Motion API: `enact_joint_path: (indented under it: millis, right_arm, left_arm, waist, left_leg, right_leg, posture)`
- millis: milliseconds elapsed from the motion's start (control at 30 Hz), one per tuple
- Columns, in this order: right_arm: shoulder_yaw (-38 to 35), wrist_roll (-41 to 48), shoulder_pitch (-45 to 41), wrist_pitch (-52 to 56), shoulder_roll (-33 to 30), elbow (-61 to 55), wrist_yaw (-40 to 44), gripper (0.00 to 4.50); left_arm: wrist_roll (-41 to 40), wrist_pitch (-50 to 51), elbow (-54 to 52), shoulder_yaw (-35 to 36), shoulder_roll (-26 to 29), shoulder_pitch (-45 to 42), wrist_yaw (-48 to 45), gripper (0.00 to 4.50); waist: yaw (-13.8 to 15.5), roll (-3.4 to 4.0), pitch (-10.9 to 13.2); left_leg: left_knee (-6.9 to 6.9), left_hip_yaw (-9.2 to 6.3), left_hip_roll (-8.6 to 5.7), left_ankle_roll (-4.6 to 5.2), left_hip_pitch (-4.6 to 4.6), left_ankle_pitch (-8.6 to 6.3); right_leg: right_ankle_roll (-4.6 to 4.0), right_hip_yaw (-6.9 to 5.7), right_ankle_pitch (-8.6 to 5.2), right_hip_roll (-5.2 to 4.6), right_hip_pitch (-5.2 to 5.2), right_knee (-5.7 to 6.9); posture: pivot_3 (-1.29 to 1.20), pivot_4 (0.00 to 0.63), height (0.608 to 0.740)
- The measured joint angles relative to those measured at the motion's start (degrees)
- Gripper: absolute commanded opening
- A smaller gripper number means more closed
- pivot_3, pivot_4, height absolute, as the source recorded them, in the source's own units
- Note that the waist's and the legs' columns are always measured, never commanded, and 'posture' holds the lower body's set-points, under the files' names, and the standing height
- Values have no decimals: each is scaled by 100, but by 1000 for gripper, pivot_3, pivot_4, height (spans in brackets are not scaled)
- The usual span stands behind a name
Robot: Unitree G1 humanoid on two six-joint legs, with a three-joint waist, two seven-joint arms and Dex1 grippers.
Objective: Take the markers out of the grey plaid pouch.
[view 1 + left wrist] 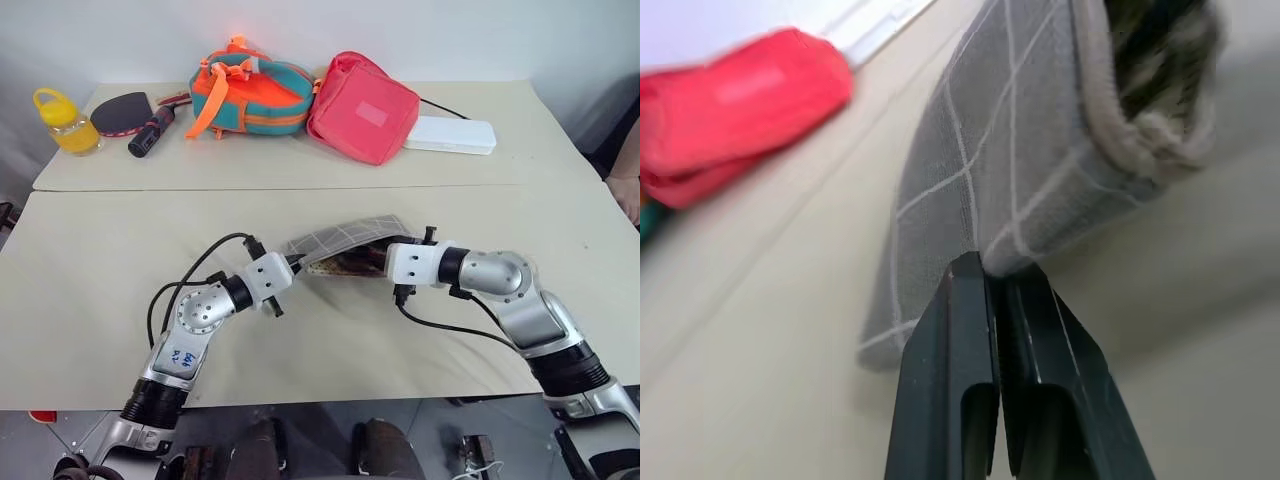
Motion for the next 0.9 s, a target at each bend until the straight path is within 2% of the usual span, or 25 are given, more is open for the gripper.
enact_joint_path:
  millis: [233,400,667,900]
  right_arm:
    - [7,821,-769,959,-586,-329,1612,1753]
    - [152,1015,-1039,1315,-827,-327,2355,1753]
    - [629,786,-1116,1319,-815,-81,2598,1753]
    - [743,425,-1039,1015,-717,156,2322,1753]
  left_arm:
    - [-1750,2401,-1004,85,-207,-231,-586,0]
    - [-2217,3340,-1143,104,-177,-279,-581,0]
    - [-2260,3443,-1010,151,-187,-215,-422,0]
    - [-2237,3337,-1012,126,-189,-146,-362,0]
  waist:
    - [4,0,0]
    - [-10,0,0]
    - [-3,-1,1]
    - [-11,-1,1]
  left_leg:
    - [1,-7,0,1,1,0]
    - [1,-7,0,1,3,0]
    - [4,-7,0,1,1,-1]
    - [8,-6,1,0,3,0]
  right_leg:
    - [0,0,0,0,4,-2]
    - [0,0,0,1,4,-2]
    - [0,0,0,0,5,-4]
    - [-1,2,0,1,5,0]
  posture:
    - [0,150,740]
    - [0,150,740]
    - [0,150,740]
    - [0,150,740]
